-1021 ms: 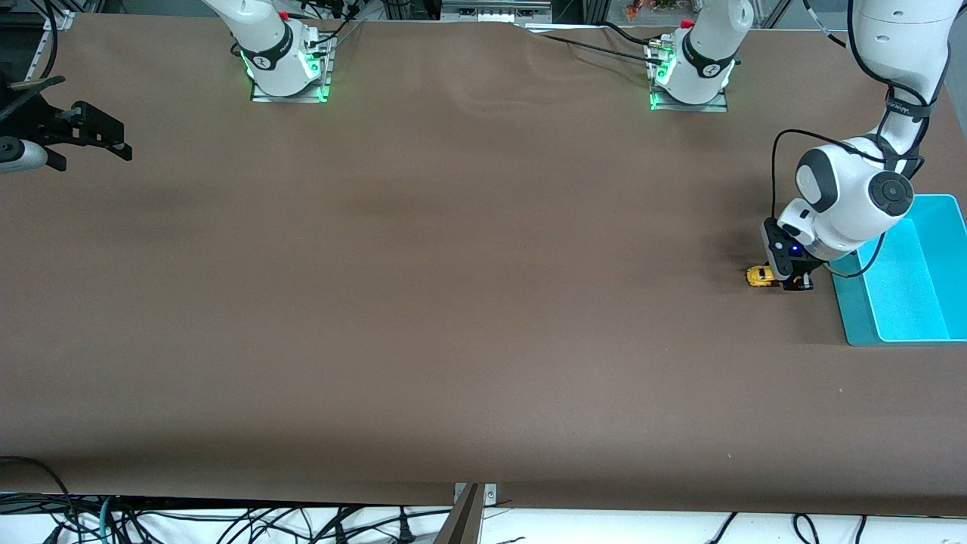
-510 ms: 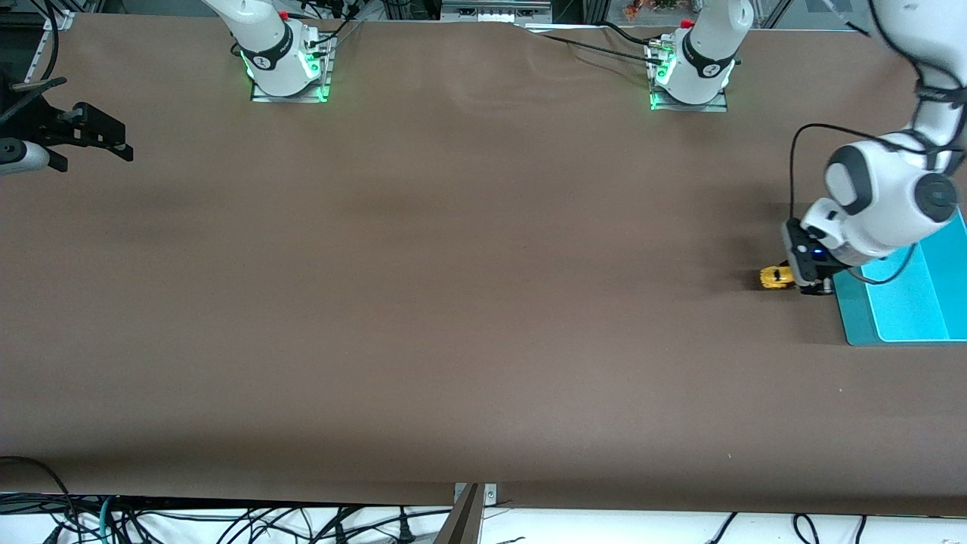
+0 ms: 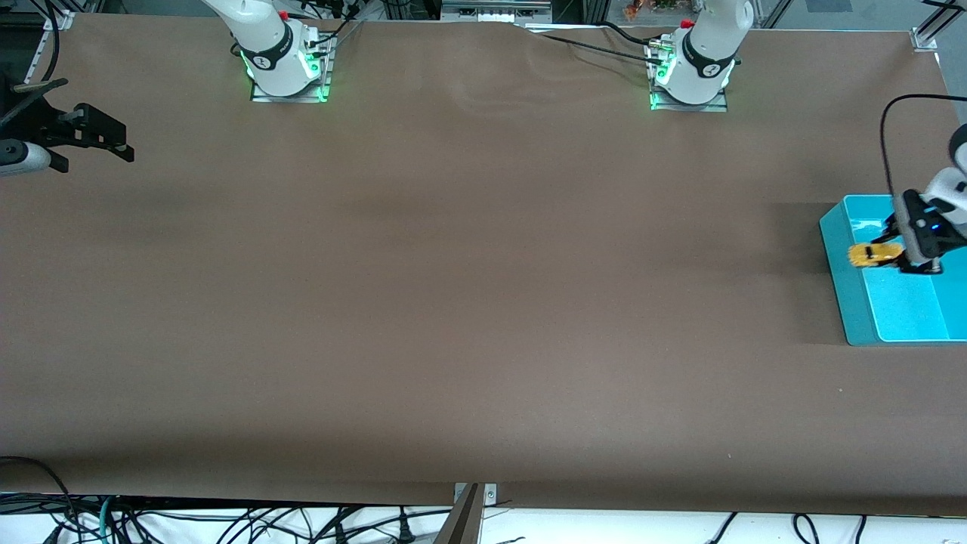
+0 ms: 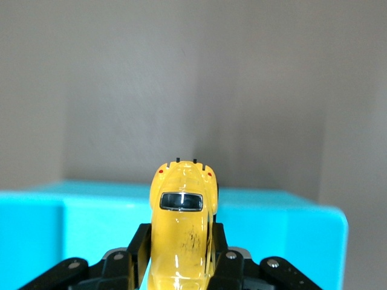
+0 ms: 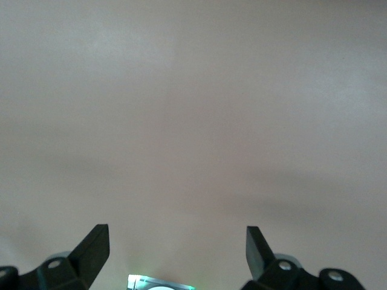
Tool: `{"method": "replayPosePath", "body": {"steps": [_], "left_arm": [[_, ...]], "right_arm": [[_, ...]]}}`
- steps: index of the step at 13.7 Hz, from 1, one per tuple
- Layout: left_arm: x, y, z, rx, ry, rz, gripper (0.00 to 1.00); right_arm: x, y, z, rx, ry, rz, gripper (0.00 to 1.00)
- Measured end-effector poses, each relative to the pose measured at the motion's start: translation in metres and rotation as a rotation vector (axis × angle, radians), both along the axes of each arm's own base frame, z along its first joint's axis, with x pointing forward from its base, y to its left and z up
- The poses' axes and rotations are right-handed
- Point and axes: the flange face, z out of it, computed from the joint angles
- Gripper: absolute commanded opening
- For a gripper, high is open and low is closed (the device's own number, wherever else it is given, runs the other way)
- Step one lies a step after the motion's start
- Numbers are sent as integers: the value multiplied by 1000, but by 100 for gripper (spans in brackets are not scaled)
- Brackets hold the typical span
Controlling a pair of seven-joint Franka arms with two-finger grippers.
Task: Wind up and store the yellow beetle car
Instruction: 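Lift the car with the left gripper and carry it into the teal tray, then lower the car into the tray and open the left gripper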
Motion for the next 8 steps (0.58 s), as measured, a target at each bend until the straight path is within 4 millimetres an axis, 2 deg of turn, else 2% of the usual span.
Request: {"method": "replayPosePath", "body": {"steps": [2, 3, 8], "left_arm": [[-17, 33, -15, -7, 17, 10, 0], [-19, 41, -26, -10, 28, 11, 0], [-13, 45, -102, 18, 43, 2, 0]], "right_arm": [[1, 0, 4, 0, -9, 0, 100], [2, 0, 5, -1, -11, 0, 100], [4, 0, 3, -1, -8, 0, 100]]}}
